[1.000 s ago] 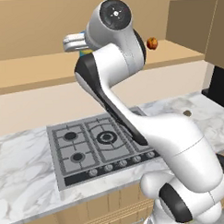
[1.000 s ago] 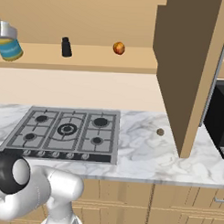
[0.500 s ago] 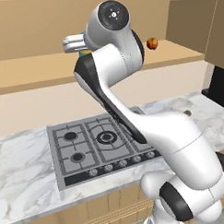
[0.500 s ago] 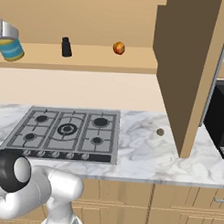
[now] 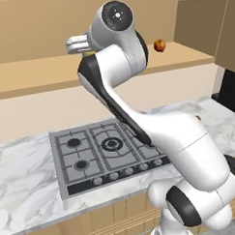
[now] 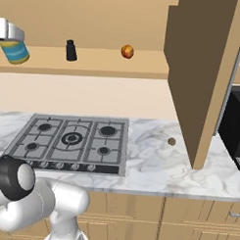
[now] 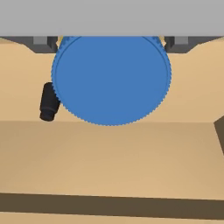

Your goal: Pick the shaker and mayonnaise from the counter and place them in the cabinet.

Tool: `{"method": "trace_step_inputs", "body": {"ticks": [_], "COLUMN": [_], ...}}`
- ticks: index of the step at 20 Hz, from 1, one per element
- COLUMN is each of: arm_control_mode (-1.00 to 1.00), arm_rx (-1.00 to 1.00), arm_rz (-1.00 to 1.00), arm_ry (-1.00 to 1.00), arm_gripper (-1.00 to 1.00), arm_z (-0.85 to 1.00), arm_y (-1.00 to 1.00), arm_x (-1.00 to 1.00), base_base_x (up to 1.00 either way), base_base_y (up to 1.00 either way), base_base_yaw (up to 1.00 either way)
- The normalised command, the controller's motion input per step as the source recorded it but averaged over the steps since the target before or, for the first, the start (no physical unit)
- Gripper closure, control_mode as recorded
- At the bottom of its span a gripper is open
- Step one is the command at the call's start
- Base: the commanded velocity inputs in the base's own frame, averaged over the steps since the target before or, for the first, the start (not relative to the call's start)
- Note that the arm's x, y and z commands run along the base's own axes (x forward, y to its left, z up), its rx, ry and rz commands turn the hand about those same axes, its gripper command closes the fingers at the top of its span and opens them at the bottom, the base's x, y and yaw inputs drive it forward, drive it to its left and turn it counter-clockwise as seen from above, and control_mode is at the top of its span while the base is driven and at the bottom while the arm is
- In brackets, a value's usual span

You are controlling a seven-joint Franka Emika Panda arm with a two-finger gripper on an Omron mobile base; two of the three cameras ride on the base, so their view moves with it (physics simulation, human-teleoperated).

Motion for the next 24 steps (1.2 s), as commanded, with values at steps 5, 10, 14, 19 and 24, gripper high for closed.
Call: {"method": "trace_step_inputs", "body": {"ticks": [5, 10, 14, 19, 24], "arm_control_mode": [-1.0, -1.0, -1.0, -1.0, -1.0], "arm_rx": [0.0, 0.0, 0.0, 0.0, 0.0], "arm_rz": [0.04, 0.01, 0.0, 0.0, 0.0], "arm_ry": [0.04, 0.02, 0.0, 0.0, 0.0], "arm_gripper": [1.0, 1.0, 1.0, 1.0, 1.0], "arm_z": [0.0, 0.0, 0.0, -0.03, 0.0], "arm_y": [-0.09, -0.02, 0.0, 0.0, 0.0], "arm_x": [0.12, 0.02, 0.0, 0.0, 0.0], "base_base_x": [0.0, 0.0, 0.0, 0.0, 0.0], "base_base_y": [0.0, 0.0, 0.0, 0.0, 0.0], "base_base_yaw": [0.0, 0.0, 0.0, 0.0, 0.0]}}
